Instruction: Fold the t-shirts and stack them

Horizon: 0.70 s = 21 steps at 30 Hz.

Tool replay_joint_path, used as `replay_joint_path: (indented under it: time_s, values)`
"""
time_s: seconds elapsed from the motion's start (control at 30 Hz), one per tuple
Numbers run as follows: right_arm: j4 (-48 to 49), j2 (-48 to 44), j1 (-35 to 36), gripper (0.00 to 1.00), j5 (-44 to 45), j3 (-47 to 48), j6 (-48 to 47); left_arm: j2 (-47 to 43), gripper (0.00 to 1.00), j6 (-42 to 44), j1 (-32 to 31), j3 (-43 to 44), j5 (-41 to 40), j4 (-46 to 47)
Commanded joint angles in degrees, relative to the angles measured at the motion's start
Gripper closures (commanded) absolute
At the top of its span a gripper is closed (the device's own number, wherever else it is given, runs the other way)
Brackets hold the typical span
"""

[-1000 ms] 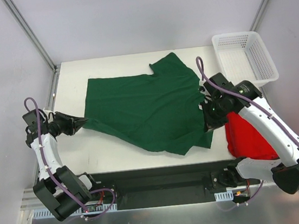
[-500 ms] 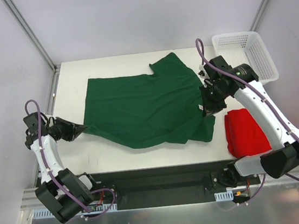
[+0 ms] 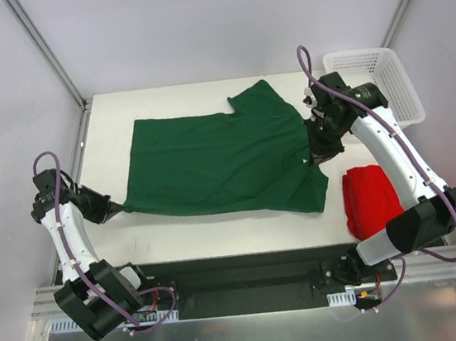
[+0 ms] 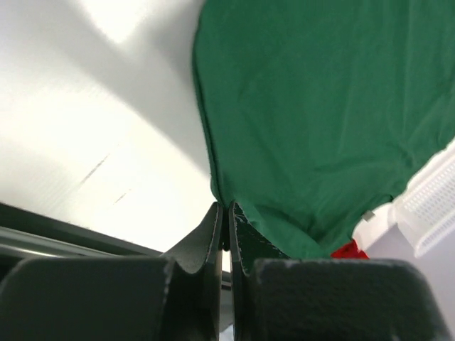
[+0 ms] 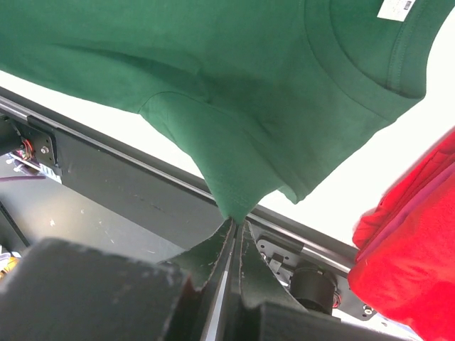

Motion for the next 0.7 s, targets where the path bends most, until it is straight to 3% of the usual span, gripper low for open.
replay_joint_path:
  time_s: [0.0, 0.3, 0.67]
  values:
    - [-1.7, -1.6, -0.44, 0.99, 0.9, 0.96, -0.87, 0.14, 1.0, 2.8, 0.4, 5.89, -7.4, -4.52]
    - [-2.58, -1.96, -0.79, 0.99, 2.22, 2.1, -1.05, 0.06, 1.0, 2.97, 0.49, 5.2, -8.2, -4.44]
    - [-4.34, -1.43, -0.87, 0.99, 5.56, 6.5, -0.35, -3.46, 1.0, 4.82, 0.49, -1.57, -7.84, -4.61]
